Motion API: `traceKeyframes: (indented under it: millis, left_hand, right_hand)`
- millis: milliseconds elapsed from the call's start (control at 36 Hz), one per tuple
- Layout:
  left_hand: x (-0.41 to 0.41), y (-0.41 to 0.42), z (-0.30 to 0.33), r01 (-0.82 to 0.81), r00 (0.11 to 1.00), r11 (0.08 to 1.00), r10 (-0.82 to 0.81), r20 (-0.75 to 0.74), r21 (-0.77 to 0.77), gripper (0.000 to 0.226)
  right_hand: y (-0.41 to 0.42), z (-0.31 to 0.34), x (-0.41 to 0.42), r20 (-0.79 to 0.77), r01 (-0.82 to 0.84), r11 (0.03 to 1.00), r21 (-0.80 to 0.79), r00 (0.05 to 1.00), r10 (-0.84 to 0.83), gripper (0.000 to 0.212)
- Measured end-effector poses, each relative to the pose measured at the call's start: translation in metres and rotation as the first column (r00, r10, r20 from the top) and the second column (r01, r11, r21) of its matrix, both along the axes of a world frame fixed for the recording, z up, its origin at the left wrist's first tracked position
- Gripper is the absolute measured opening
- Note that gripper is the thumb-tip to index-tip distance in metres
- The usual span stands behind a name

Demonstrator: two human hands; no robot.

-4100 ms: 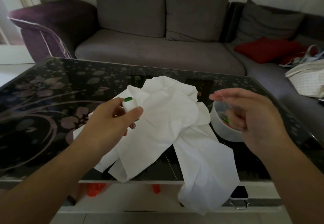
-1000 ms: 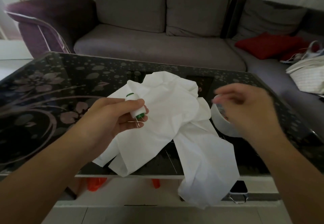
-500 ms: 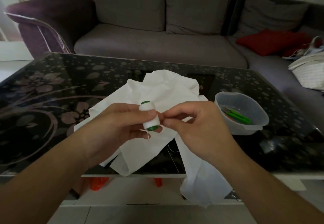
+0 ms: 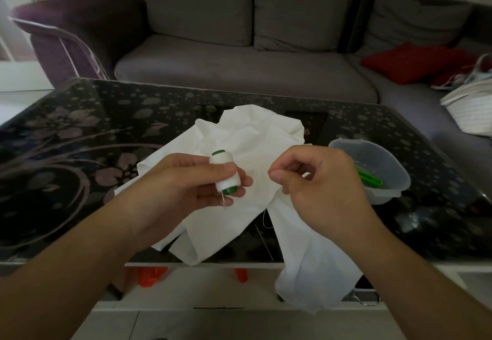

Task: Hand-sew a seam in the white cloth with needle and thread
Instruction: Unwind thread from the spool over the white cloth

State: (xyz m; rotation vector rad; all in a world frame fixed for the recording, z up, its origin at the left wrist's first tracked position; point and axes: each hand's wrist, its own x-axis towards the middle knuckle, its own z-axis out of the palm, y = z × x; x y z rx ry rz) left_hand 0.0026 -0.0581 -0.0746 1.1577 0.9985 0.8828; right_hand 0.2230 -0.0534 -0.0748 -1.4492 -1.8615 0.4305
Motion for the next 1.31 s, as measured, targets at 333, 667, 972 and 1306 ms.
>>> traceKeyframes:
  millis: [333, 667, 972, 1306]
  left_hand:
    - [-0.002, 0.001, -0.001, -0.03, 1.0, 0.999, 0.03, 0.005, -0.041, 0.031]
    - [0.002, 0.004, -0.005, -0.061, 0.998, 0.992, 0.059, -0.027, -0.114, 0.038]
    - [0.0, 0.007, -0.006, -0.122, 0.989, 0.978, 0.135, 0.068, -0.166, 0.043]
    - [-0.005, 0.013, -0.009, -0.251, 0.958, 0.956, 0.268, 0.103, -0.154, 0.034]
  right_hand:
    - [0.009, 0.007, 0.02, -0.263, -0.048, 0.978, -0.202, 0.965, -0.007, 0.018]
    - [0.01, 0.012, 0.03, -0.689, -0.386, 0.88, -0.278, 0.718, 0.098, 0.016]
    - [0.015, 0.015, 0.042, -0.819, -0.479, 0.803, -0.354, 0.574, -0.018, 0.012]
    - [0.019, 0.022, 0.051, -0.814, -0.341, 0.858, -0.384, 0.563, -0.141, 0.013]
